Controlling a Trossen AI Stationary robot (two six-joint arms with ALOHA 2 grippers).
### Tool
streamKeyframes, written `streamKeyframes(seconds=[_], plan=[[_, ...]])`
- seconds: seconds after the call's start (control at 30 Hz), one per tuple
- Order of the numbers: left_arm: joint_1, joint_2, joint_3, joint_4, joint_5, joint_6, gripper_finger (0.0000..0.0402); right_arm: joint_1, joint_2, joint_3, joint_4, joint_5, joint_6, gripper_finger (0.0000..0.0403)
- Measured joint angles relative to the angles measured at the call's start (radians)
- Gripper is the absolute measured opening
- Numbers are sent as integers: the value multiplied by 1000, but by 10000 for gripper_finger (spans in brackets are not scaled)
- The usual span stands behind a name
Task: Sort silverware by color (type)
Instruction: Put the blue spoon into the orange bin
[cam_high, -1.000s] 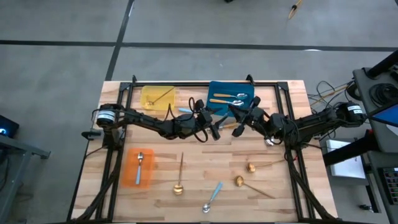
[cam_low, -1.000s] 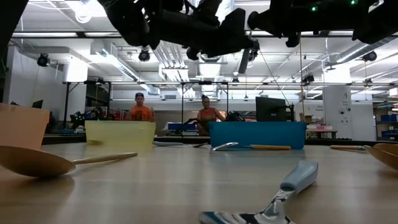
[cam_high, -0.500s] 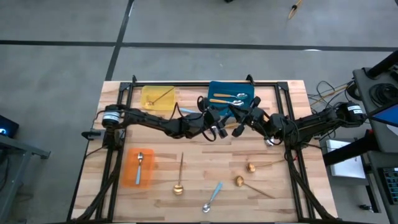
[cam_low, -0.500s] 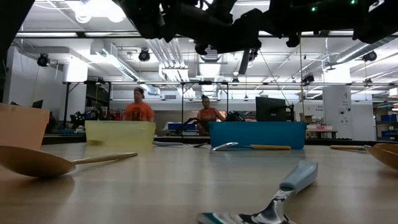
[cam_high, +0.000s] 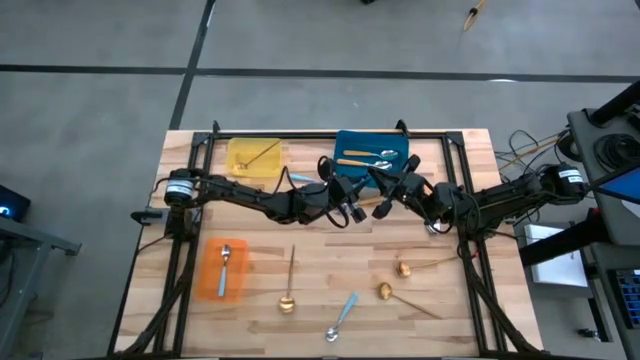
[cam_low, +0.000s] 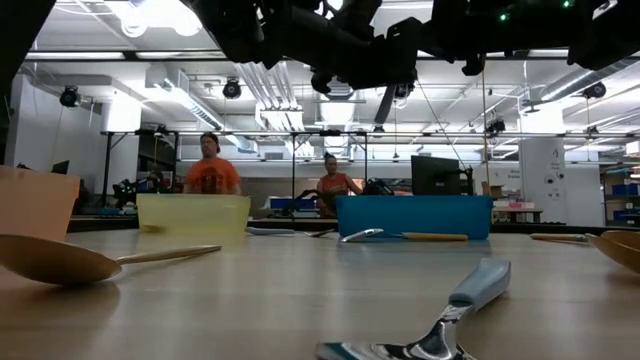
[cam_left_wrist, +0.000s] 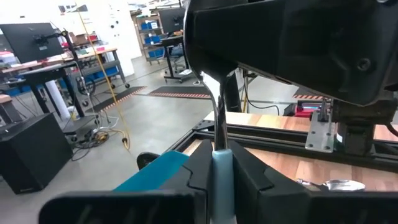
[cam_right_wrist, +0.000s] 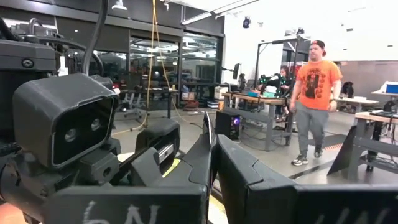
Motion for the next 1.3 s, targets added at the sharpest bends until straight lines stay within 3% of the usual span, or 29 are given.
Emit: streamKeyframes(seconds=[0.33, 0.57, 0.73, 0.93, 1.13, 1.3], plan=[[-1, -7, -1, -25, 0, -41, 15, 0, -2, 0, -14, 0, 23, 70], [-6, -75, -3, -228, 4, -133, 15, 0, -31, 1, -53, 2, 24, 120], [-19, -176, -3, -488, 5, -210, 15, 0, -64, 31, -183, 2, 30, 141], [-26, -354, -3, -933, 19, -400, 15, 0, -67, 86, -315, 2, 40, 145], [-54, -523, -5, -1310, 181, -783, 15, 0, -68, 118, -389, 1, 34, 135], [-175, -582, -9, -1615, 287, -1139, 15, 0, -68, 124, -385, 1, 13, 132]])
